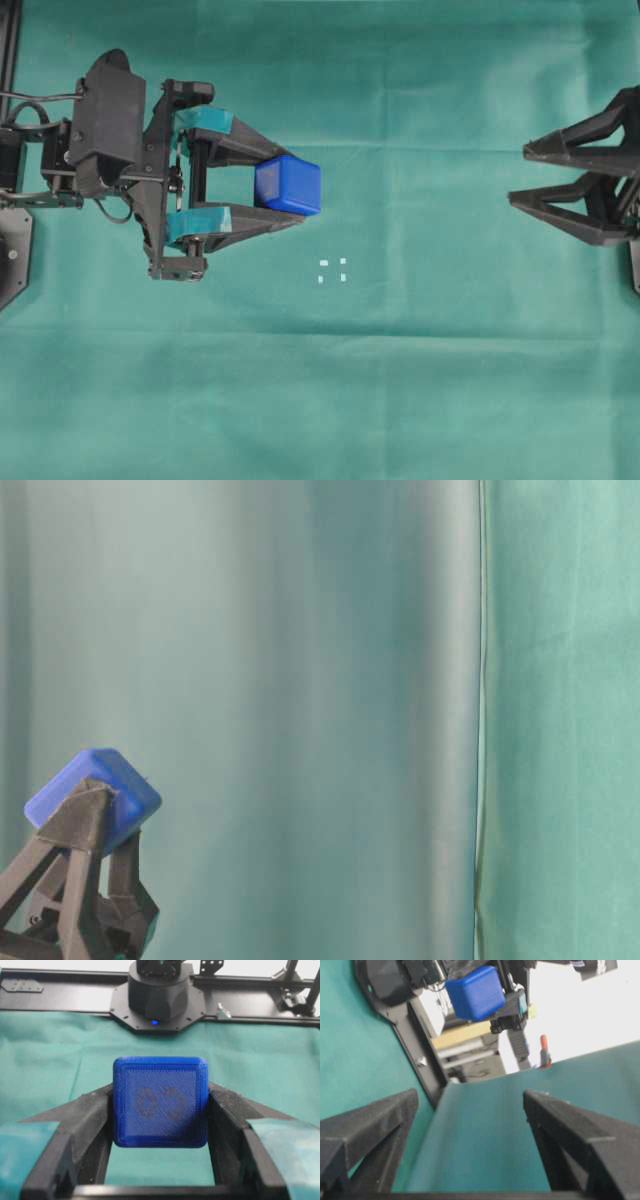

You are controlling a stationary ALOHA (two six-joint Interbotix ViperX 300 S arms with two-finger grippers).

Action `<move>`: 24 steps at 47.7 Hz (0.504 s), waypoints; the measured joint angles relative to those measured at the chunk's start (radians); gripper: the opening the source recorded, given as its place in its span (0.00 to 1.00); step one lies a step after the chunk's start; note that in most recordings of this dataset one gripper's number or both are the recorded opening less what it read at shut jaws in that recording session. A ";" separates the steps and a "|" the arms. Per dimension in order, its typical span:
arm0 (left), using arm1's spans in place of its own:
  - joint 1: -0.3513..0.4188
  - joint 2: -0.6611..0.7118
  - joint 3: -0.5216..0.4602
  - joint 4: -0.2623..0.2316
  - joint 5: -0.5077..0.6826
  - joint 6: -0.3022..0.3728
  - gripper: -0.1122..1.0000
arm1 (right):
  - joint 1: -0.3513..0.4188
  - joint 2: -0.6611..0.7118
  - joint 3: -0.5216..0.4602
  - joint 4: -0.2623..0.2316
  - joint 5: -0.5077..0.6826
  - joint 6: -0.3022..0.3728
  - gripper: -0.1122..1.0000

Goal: Handover the blue block to the right arm after grasping it with the left arm, then place it in the designated position.
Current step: 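Move the open right gripper toward the cube held by the left gripper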

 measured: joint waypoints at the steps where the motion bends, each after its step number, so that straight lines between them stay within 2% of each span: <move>1: 0.000 0.000 0.000 -0.002 0.000 0.000 0.52 | 0.000 0.003 0.000 -0.009 0.000 -0.005 0.94; 24: 0.006 0.000 0.000 -0.002 0.000 0.000 0.52 | 0.009 0.015 -0.005 -0.058 -0.005 -0.025 0.94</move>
